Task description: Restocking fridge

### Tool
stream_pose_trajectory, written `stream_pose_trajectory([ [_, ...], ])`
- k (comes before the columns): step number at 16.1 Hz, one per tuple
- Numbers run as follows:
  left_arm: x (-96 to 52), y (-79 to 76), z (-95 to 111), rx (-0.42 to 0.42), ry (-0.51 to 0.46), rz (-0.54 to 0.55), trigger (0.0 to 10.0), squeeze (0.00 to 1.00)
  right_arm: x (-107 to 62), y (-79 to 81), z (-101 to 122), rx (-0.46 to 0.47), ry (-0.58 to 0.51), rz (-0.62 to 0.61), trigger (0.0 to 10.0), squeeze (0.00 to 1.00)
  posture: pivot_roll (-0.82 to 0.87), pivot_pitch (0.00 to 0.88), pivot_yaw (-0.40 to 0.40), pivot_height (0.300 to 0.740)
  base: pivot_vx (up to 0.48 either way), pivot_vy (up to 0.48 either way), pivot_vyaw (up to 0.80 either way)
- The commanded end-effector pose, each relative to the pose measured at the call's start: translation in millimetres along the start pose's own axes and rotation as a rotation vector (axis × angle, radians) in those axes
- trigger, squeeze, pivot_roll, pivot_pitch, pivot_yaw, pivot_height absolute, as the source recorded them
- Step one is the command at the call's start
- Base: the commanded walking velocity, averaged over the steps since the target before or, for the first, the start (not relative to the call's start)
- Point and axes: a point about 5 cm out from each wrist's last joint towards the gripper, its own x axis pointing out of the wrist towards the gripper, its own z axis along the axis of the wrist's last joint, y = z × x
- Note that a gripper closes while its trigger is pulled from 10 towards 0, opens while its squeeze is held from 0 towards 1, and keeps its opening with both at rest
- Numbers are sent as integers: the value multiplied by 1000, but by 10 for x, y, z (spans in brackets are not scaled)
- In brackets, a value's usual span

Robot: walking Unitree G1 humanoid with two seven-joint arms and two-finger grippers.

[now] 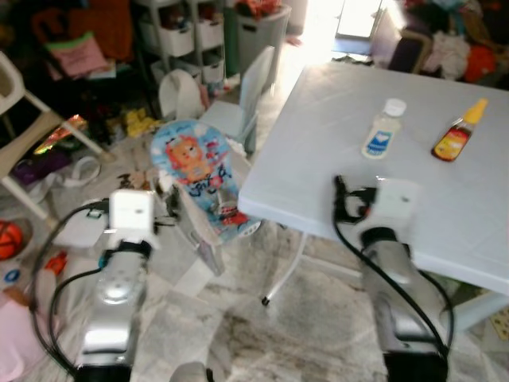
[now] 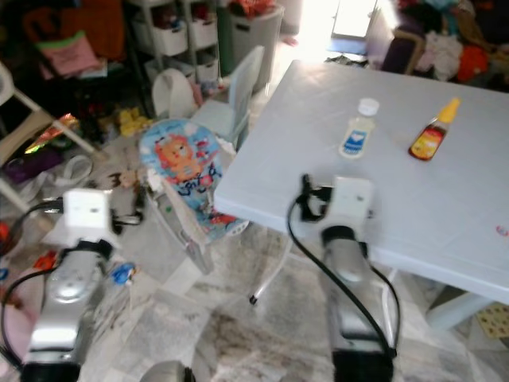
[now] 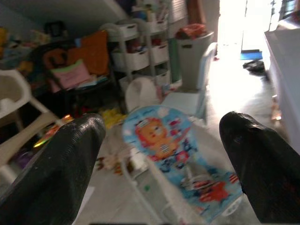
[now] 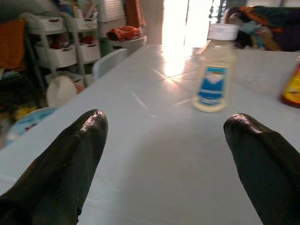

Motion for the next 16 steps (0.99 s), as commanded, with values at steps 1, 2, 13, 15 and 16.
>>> stream_pose_trajectory([
  [1, -5, -10, 62, 1, -12, -21, 10000, 0, -28, -111, 34, -16, -10, -52, 10000, 0, -21, 0, -8, 740, 0, 0, -575],
  [2, -13, -31, 83, -11, -18, -44, 10000, 0, -37, -121, 8, -11, -1, -61, 10000, 0, -22, 5, -7, 740, 0, 0, -800],
  [13, -77, -249, 129, -97, -32, -137, 10000, 0, 65, 27, 64, -23, -36, -1, 10000, 0, -27, 4, -9, 740, 401, 0, -364],
  [15, -87, -260, 114, -99, -24, -138, 10000, 0, 45, 65, 49, -14, -36, 17, 10000, 0, -28, 2, -6, 740, 480, 0, 0],
  [16, -82, -265, 111, -101, -20, -137, 10000, 0, 47, 74, 53, -13, -39, 26, 10000, 0, -28, 1, -4, 740, 480, 0, 0],
])
